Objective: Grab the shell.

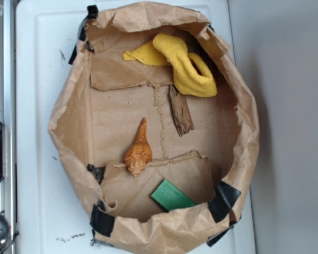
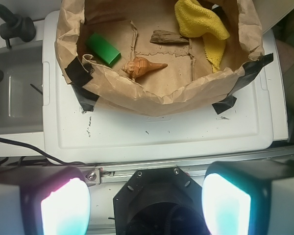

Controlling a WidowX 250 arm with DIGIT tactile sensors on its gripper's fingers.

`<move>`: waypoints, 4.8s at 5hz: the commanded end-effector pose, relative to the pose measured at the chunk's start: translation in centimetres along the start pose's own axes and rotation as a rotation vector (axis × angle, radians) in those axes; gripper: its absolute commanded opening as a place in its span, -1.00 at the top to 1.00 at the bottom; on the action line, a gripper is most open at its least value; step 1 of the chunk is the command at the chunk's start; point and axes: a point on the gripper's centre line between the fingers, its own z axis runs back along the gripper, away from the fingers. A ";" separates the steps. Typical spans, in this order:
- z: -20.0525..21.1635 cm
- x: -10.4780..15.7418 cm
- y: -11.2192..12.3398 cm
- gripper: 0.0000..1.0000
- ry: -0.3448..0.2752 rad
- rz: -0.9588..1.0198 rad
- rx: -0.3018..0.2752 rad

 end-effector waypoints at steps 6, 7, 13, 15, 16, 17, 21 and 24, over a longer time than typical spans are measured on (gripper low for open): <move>-3.5 11.6 5.7 -1.00 -0.155 0.355 -0.069; -3.5 11.6 5.7 -1.00 -0.155 0.355 -0.069; -18.3 12.1 3.3 -1.00 -0.043 0.679 -0.005; -19.7 12.1 1.9 -1.00 -0.038 0.695 -0.106; -19.3 12.9 0.3 -1.00 -0.063 0.673 -0.133; -19.5 13.1 -1.1 -1.00 -0.049 0.652 -0.135; -23.2 12.0 -2.5 1.00 0.017 0.555 -0.033; -17.4 11.8 0.2 1.00 -0.051 0.507 -0.125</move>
